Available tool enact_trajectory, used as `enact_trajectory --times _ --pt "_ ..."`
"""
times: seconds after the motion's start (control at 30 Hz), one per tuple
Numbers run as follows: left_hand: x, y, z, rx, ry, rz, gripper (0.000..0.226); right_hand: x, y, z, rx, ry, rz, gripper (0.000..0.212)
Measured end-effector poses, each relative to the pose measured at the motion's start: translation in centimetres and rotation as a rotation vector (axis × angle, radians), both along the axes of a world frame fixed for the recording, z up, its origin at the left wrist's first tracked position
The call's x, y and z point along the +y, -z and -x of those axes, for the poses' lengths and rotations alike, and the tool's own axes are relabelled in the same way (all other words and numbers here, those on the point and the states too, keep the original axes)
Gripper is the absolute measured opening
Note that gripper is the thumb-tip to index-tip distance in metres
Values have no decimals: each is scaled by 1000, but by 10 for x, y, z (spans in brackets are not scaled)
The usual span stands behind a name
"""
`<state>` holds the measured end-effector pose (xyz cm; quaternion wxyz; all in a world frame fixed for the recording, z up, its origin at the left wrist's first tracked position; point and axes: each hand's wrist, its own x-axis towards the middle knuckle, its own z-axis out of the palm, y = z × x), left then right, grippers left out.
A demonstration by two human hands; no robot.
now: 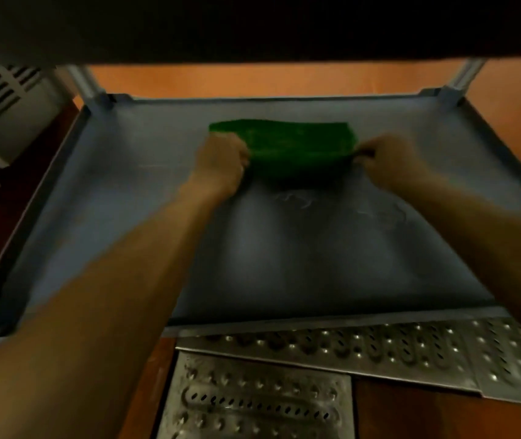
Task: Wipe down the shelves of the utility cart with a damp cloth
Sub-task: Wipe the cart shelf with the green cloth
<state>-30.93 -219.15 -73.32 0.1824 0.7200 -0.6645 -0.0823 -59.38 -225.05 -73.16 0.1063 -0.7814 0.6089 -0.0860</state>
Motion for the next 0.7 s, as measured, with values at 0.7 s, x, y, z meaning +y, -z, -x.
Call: enact_trajectory --times 0.7 --pt "49 31 -11 42 24 -73 17 57 18 9 -42 -53 -2 27"
